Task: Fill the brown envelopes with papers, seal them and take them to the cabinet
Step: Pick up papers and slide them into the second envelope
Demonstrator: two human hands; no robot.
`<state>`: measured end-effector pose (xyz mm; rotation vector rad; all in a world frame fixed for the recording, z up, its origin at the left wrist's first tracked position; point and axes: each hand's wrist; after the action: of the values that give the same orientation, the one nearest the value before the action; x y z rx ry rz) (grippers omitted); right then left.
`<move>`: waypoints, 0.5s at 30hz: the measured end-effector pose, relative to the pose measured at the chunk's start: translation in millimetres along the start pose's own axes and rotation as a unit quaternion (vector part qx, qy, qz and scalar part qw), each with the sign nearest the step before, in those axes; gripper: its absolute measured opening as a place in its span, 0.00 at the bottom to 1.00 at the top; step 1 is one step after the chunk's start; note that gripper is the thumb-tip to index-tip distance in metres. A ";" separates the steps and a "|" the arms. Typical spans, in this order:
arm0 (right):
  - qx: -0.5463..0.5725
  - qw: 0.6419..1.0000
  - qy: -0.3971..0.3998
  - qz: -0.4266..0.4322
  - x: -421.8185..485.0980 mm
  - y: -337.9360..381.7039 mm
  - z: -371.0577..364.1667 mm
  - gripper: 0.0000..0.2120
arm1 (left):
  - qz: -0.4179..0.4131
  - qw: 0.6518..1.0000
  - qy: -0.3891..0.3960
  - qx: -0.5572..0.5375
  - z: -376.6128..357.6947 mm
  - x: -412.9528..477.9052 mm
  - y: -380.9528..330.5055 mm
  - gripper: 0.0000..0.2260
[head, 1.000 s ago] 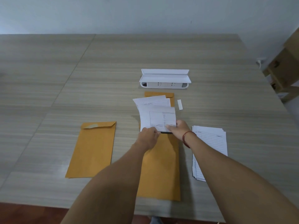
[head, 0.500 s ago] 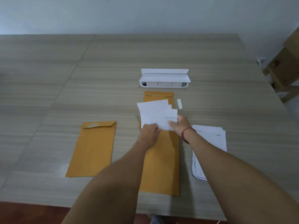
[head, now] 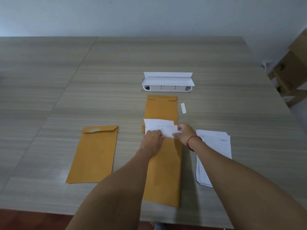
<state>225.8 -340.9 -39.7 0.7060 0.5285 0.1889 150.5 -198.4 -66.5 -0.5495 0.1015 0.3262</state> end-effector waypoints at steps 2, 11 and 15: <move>0.056 0.998 -0.015 -0.001 -0.2 3.2 2.7 0.18 | -0.004 1.000 0.000 -0.006 0.2 0.8 -0.2 0.12; -0.019 0.998 0.055 0.015 3.0 1.0 1.8 0.14 | -0.006 1.000 -0.003 0.005 -0.6 -0.8 -0.8 0.12; -0.027 0.998 0.017 0.047 7.3 7.1 3.1 0.11 | -0.008 1.000 -0.009 0.005 0.1 0.0 1.0 0.13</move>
<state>233.7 -334.8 -35.9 0.6757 0.5204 0.3023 150.3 -197.5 -66.9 -0.5367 0.0810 0.3147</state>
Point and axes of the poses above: each hand's wrist, its own x-axis towards the middle knuckle, its own z-axis out of the back of the hand, y = z × x, and after that the axes turned 5 degrees about z, right-handed
